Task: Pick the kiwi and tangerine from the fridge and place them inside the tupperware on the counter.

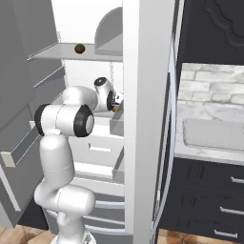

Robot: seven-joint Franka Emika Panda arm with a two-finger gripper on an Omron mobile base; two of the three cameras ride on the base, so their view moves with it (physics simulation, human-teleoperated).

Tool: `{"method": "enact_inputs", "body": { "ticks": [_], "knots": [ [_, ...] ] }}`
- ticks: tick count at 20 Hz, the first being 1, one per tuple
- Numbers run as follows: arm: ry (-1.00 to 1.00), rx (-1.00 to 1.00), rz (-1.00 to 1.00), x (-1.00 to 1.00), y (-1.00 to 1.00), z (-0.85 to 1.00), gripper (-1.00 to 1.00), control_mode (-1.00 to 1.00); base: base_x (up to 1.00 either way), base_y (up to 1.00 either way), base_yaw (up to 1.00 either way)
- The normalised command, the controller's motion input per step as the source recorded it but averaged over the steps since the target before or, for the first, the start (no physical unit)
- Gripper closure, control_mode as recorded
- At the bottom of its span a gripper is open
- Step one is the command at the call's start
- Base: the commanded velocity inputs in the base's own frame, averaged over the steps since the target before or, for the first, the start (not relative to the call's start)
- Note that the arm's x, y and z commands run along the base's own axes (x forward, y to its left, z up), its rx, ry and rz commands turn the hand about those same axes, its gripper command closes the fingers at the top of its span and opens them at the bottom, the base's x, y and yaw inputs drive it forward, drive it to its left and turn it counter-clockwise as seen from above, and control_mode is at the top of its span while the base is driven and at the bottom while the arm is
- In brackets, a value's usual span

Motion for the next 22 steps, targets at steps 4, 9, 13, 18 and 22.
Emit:
{"method": "enact_inputs", "body": {
  "ticks": [4,9,13,18,22],
  "knots": [
    [0.01,0.01,0.0,0.04,0.0,-0.23,1.0,-1.0,0.0,0.0,0.0],
    [0.05,0.07,0.0,-0.09,0.0,-0.17,1.0,-1.0,0.0,0.0,0.0],
    [-0.36,0.06,-0.04,-0.76,0.0,0.03,1.0,-1.0,0.0,0.0,0.0],
    [-0.12,0.08,-0.15,-0.74,0.0,0.49,1.0,-1.0,0.0,0.0,0.0],
    [0.0,0.06,-0.02,-0.51,0.04,0.88,1.0,-1.0,0.0,0.0,0.0]
  ]
}}
